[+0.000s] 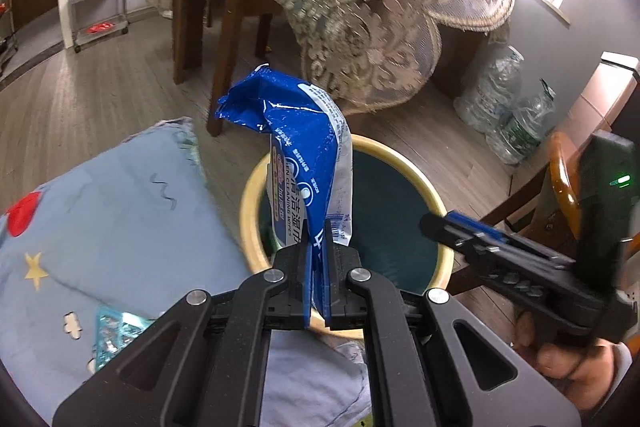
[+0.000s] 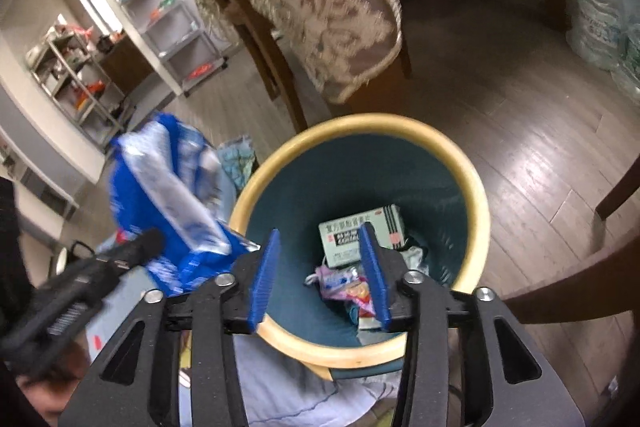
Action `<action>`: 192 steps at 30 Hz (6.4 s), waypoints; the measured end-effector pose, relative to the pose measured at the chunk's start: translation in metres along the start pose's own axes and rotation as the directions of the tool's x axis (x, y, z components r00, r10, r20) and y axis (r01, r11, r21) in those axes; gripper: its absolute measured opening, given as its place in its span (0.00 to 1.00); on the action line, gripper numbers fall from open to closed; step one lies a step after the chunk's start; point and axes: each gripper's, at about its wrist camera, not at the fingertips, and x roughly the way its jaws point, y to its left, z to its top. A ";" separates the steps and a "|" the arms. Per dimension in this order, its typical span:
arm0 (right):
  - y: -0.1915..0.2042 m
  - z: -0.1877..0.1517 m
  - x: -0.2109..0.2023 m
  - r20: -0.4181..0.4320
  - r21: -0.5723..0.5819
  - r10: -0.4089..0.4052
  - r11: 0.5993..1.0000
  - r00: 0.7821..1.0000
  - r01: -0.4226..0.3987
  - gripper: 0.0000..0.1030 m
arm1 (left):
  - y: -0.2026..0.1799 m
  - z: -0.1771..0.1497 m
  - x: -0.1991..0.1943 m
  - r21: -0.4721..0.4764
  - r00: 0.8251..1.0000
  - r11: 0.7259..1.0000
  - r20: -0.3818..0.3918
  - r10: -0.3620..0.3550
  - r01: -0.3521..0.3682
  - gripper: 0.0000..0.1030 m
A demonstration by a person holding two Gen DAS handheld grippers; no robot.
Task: Collect trash
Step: 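Lower the wipes pack into the bin and open the left gripper, then grasp the teal blister pack on the cushion with the left gripper and lift it, then grasp the purple spray bottle with the right gripper, then carry the spray bottle over the bin and release it while the left gripper carries the blister pack there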
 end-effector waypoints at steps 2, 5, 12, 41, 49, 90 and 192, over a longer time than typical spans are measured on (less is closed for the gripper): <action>-0.002 0.005 -0.010 0.027 0.005 0.005 1.000 1.000 -0.005 0.48 | -0.005 0.000 0.011 -0.001 1.000 1.000 -0.013 -0.024 0.024 0.03; -0.004 0.010 -0.021 0.053 0.012 0.015 1.000 0.998 -0.016 0.52 | -0.009 0.000 0.029 -0.009 0.996 0.998 -0.050 -0.068 0.068 0.03; -0.009 0.008 -0.019 0.046 0.039 0.035 0.999 0.998 -0.036 0.56 | -0.012 -0.002 0.051 -0.049 0.991 0.994 -0.092 -0.100 0.096 0.47; 0.068 -0.028 0.009 -0.070 -0.132 0.103 0.985 0.992 -0.112 0.61 | 0.121 -0.031 -0.050 -0.173 0.993 0.978 -0.009 0.115 -0.115 0.81; 0.094 -0.041 0.021 -0.125 -0.178 0.123 0.973 0.985 -0.144 0.61 | 0.149 -0.060 -0.054 -0.152 0.978 0.968 -0.093 0.188 -0.201 0.81; 0.118 -0.089 0.073 -0.380 -0.138 0.164 0.963 0.910 -0.231 0.61 | 0.164 -0.109 0.009 0.015 0.897 0.950 -0.325 0.300 -0.313 0.68; -0.027 0.000 0.000 0.033 0.051 0.055 0.997 0.998 -0.057 0.34 | 0.017 -0.020 0.050 -0.072 0.988 0.997 -0.148 -0.035 0.024 0.87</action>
